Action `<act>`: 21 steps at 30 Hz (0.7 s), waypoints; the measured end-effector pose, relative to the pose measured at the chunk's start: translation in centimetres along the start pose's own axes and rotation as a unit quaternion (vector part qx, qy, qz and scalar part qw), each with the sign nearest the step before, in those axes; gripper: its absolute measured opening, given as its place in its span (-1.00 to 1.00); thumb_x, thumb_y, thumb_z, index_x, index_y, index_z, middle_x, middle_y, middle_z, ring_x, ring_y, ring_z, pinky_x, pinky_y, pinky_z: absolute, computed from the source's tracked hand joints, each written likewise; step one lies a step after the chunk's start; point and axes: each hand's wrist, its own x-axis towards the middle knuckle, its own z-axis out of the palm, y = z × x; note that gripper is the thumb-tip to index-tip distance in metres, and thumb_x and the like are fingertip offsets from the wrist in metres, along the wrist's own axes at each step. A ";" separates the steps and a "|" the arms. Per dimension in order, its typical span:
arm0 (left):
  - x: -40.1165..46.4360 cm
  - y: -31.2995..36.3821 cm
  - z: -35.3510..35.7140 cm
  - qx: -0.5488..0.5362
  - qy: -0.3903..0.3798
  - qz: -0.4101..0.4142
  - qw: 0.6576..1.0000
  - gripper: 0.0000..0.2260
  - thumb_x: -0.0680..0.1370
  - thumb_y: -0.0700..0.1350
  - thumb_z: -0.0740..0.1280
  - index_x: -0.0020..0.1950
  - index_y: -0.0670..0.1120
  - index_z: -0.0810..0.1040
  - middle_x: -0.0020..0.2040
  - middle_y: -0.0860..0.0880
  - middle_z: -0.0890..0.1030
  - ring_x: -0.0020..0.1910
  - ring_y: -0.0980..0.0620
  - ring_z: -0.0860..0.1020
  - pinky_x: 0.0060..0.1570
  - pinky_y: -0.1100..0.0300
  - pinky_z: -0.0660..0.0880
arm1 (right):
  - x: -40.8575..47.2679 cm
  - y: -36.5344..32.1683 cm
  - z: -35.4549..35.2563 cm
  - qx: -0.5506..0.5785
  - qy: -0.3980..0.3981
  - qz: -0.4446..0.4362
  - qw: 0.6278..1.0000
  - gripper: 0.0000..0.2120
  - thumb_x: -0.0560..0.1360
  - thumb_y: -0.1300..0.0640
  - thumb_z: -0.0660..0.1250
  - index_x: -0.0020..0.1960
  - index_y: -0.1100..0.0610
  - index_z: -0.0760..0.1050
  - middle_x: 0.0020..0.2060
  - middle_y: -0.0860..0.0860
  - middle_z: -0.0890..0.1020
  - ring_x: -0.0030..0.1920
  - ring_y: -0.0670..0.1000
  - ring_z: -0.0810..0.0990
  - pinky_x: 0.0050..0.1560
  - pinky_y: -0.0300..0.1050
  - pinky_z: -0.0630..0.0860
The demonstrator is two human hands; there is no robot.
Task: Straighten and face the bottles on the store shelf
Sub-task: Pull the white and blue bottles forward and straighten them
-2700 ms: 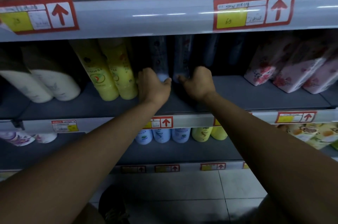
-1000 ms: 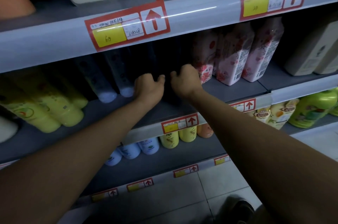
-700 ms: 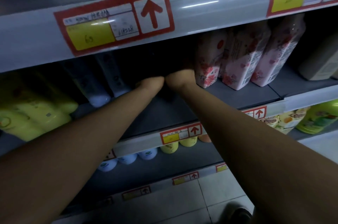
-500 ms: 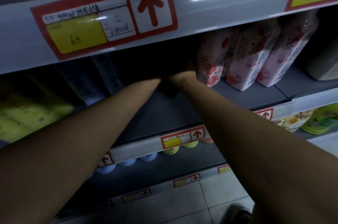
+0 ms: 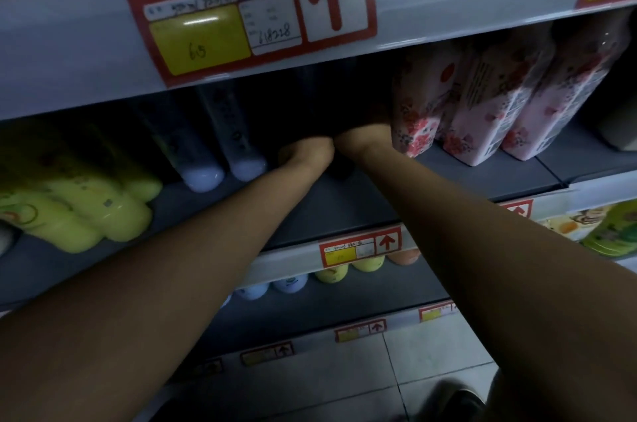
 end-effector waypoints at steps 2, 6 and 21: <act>-0.8 0.4 0.3 -0.032 0.075 -0.022 0.996 -0.62 0.73 -0.08 0.03 0.45 -0.21 0.42 0.46 -0.22 0.42 0.41 -0.23 0.40 0.35 0.02 0.35 | -1.7 -0.3 -0.6 0.023 0.050 -0.005 0.998 -0.62 0.69 0.11 0.08 0.46 0.18 0.36 0.41 0.18 0.43 0.42 0.18 0.38 0.32 -0.07 0.32; -3.2 -0.6 0.5 -0.054 0.167 0.063 0.982 -0.66 0.65 -0.03 0.22 0.12 -0.27 0.63 0.14 -0.28 0.63 0.14 -0.24 0.60 0.03 0.02 0.51 | -4.4 -0.2 -0.8 0.135 0.104 0.013 0.985 -0.78 0.55 0.19 0.27 -0.26 0.21 0.48 -0.07 0.24 0.63 0.03 0.27 0.62 -0.10 -0.01 0.48; -10.9 -5.8 -2.1 -0.158 0.208 0.149 0.954 -0.54 0.41 0.09 0.55 0.13 -0.04 0.41 0.06 0.06 0.62 -0.02 0.09 0.61 -0.20 0.30 0.50 | -12.0 0.6 -3.1 0.208 0.101 -0.067 0.971 -0.65 0.49 -0.01 0.47 0.09 0.12 0.38 0.05 0.12 0.60 0.03 0.13 0.60 -0.10 -0.02 0.50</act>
